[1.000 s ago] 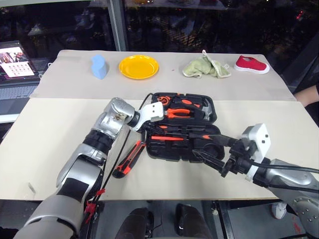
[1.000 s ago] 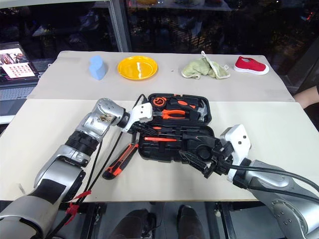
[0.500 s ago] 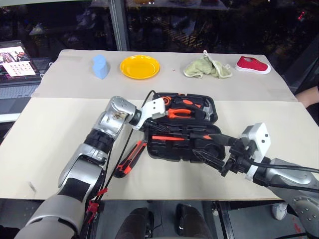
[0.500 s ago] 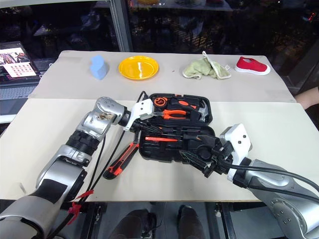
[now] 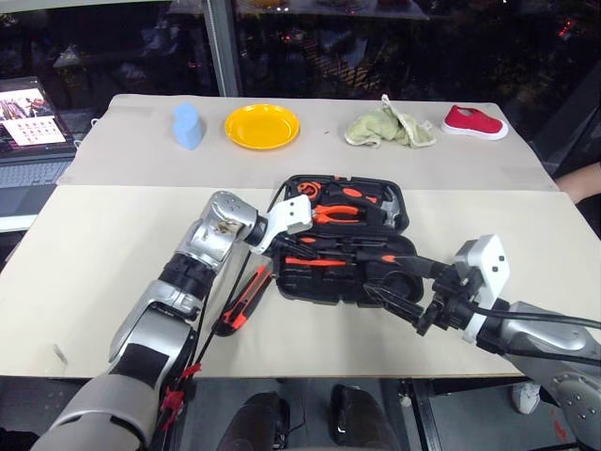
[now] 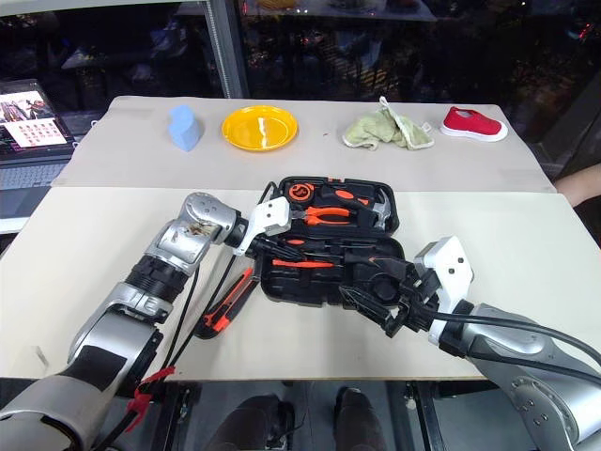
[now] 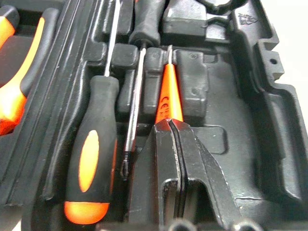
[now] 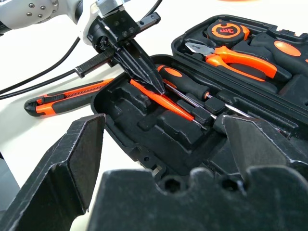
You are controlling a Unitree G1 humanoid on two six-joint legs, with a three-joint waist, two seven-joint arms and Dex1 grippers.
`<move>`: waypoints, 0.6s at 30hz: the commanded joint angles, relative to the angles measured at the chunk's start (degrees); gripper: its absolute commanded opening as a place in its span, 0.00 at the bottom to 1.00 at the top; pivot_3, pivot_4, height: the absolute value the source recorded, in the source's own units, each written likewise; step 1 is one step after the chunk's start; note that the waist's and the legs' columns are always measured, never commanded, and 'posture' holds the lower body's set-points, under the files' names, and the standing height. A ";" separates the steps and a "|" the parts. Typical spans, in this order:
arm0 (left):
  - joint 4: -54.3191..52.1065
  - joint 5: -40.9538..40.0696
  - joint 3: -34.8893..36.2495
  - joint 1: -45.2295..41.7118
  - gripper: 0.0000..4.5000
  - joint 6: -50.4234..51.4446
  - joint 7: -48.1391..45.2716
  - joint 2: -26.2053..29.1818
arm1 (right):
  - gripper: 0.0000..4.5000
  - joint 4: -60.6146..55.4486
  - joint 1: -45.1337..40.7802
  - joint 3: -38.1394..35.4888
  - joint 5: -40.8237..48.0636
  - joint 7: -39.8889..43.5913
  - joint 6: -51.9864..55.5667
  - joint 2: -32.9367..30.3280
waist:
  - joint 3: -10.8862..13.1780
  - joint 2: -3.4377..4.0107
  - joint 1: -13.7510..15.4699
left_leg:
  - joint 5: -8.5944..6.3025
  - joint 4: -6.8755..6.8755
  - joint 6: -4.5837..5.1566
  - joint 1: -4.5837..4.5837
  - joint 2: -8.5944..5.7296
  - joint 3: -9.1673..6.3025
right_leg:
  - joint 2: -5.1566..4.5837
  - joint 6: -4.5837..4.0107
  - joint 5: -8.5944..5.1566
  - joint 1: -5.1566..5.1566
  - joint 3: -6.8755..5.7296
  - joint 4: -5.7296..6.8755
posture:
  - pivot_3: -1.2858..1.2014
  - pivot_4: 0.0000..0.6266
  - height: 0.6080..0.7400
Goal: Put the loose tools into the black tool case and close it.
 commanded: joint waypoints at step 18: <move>6.65 2.51 -1.24 -0.87 0.01 -8.96 3.64 -1.77 | 1.00 -1.56 -0.17 -1.55 1.29 -0.82 -0.76 0.30 | 0.00 0.00 0.19 | -0.01 0.00 0.01 -0.01 -0.01 0.00 | -0.03 0.00 0.00 0.01 0.01 -0.02 | 0.52 0.24 1.00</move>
